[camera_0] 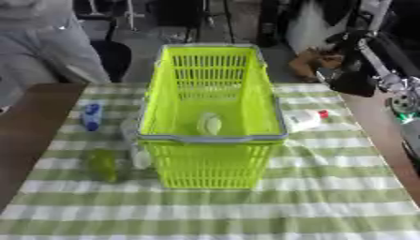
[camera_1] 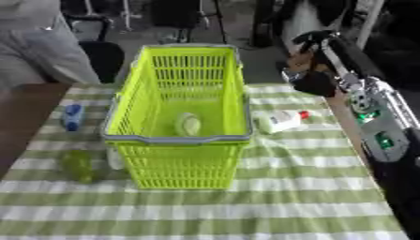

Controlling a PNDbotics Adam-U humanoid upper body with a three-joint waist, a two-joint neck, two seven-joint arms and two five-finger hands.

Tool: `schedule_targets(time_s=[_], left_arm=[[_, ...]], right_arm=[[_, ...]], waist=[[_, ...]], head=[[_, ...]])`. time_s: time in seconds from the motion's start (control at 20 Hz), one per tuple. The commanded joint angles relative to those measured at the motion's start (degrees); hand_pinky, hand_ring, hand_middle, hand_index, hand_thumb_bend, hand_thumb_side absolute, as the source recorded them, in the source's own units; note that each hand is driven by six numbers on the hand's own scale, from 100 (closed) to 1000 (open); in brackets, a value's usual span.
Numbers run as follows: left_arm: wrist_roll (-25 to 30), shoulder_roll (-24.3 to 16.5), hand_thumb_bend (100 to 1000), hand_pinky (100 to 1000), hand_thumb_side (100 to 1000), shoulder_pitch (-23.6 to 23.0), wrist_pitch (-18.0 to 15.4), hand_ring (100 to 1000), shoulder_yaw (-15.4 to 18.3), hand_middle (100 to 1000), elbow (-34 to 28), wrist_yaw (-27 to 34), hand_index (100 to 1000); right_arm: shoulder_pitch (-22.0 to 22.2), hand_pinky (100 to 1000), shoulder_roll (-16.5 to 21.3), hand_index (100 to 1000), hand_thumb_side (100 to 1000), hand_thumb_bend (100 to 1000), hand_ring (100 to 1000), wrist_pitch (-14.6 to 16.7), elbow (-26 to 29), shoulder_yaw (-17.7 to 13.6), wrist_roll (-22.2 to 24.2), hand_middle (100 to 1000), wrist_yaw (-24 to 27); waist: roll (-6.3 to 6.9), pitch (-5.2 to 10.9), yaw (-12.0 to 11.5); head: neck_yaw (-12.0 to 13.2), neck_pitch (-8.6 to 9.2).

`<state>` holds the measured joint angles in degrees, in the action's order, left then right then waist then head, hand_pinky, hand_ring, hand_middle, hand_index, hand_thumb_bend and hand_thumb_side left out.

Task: Pick up objects on the table and place them in the box.

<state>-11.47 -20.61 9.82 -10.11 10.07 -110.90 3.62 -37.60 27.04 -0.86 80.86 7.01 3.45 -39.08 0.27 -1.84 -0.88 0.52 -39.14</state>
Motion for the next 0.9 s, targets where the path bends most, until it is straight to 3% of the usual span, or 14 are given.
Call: schedule_targets(time_s=[0.05,0.9], left_arm=[[-0.04,-0.85,226,578,1000,0.36,-0.11,778,0.47,692,-0.56,0.3,761],[0.11,-0.89,227,577,1000,0.42,-0.09,778,0.4,691,-0.51,0.43,761]], right_arm=[[-0.75,583,1.77,818,573,430,475,0.02,0.36,-0.77,0.41,623,0.52],[-0.64,584,1.72,826,577,415,476,0.1,-0.09,-0.62,1.03,624,0.43]], waist=[[0.13,0.37,0.06],[0.16,0.44,0.08]], head=[[0.06,0.29],[-0.12,0.36]])
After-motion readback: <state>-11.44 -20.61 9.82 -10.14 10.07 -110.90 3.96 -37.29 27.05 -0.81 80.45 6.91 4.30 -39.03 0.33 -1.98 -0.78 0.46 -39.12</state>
